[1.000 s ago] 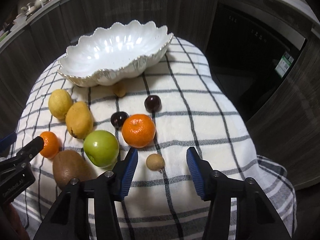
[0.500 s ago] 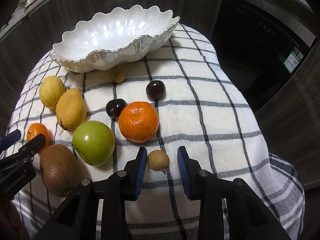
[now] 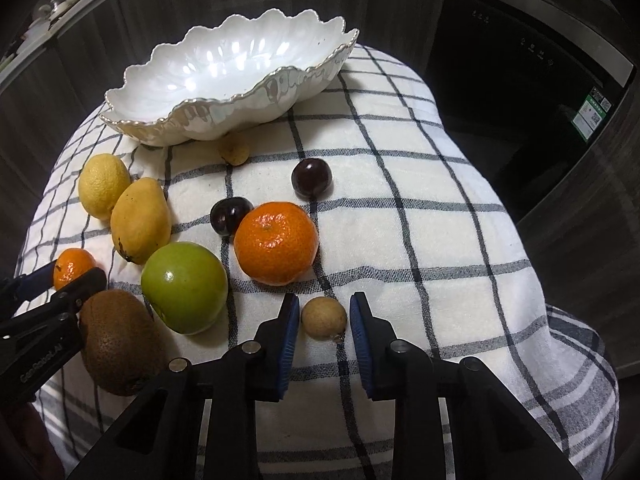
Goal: Organize fruits
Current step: 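Reach the left gripper to the mandarin while the right gripper reaches the longan, then close the left gripper on the mandarin while the right gripper grasps the longan, then carry both fruits over the white bowl and open both grippers, then withdraw both grippers from the bowl back toward the remaining fruits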
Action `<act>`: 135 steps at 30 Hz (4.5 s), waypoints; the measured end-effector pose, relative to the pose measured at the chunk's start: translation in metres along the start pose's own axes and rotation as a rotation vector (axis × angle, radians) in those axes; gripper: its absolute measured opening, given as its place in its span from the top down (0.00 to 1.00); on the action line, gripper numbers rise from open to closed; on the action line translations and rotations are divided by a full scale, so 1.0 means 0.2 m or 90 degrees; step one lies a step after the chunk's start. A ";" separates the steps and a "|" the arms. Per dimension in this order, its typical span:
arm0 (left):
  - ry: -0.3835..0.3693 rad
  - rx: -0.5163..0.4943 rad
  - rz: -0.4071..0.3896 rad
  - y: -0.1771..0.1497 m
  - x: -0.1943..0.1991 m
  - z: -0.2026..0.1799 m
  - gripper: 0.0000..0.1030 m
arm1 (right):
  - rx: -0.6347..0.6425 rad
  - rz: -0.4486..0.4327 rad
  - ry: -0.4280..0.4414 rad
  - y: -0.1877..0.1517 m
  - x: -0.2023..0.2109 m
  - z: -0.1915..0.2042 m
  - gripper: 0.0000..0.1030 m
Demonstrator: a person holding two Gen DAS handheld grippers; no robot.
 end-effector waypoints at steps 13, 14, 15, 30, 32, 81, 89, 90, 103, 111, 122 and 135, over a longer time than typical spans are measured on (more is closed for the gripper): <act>-0.013 0.001 -0.010 -0.01 0.02 0.01 0.55 | 0.006 -0.013 -0.004 0.01 0.03 0.00 0.76; -0.014 -0.001 -0.013 -0.01 0.03 0.00 0.55 | 0.004 -0.017 -0.004 0.01 0.04 0.00 0.76; -0.014 -0.003 -0.016 -0.01 0.04 0.00 0.55 | 0.002 -0.021 -0.004 0.02 0.05 -0.01 0.76; 0.001 -0.024 -0.111 0.08 0.30 -0.03 0.55 | -0.003 -0.090 0.002 0.10 0.26 -0.03 0.76; 0.003 -0.027 -0.121 0.09 0.34 -0.03 0.55 | -0.002 -0.101 0.002 0.11 0.29 -0.03 0.76; -0.008 -0.023 -0.169 0.89 0.13 0.02 0.55 | 0.001 -0.160 0.075 0.99 0.15 0.17 0.76; -0.014 -0.015 -0.136 0.95 -0.02 0.03 0.55 | 0.006 -0.114 0.085 1.03 -0.02 0.20 0.76; -0.014 -0.014 -0.134 0.95 -0.03 0.03 0.55 | 0.007 -0.109 0.085 1.03 -0.03 0.20 0.76; -0.024 -0.013 -0.106 0.94 -0.11 0.02 0.54 | 0.010 -0.078 0.087 1.03 -0.13 0.21 0.75; 0.016 -0.020 -0.123 0.94 -0.08 0.04 0.30 | -0.007 -0.100 0.063 1.04 -0.10 0.17 0.34; 0.060 -0.007 -0.151 0.95 0.00 0.11 0.15 | 0.001 -0.132 0.018 1.06 -0.01 0.15 0.30; 0.079 0.006 -0.184 0.92 0.22 0.08 0.08 | -0.023 -0.176 0.014 1.02 0.20 0.09 0.28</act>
Point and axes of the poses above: each gripper's, at about its wrist camera, not at the fingertips, and x roughly against the way its jaws point, z to its left, y to its top, the point moved 7 cm from there along -x, roughly the way its jaws point, and after that the axes turned 7 degrees about -y, right-handed, at the moved point
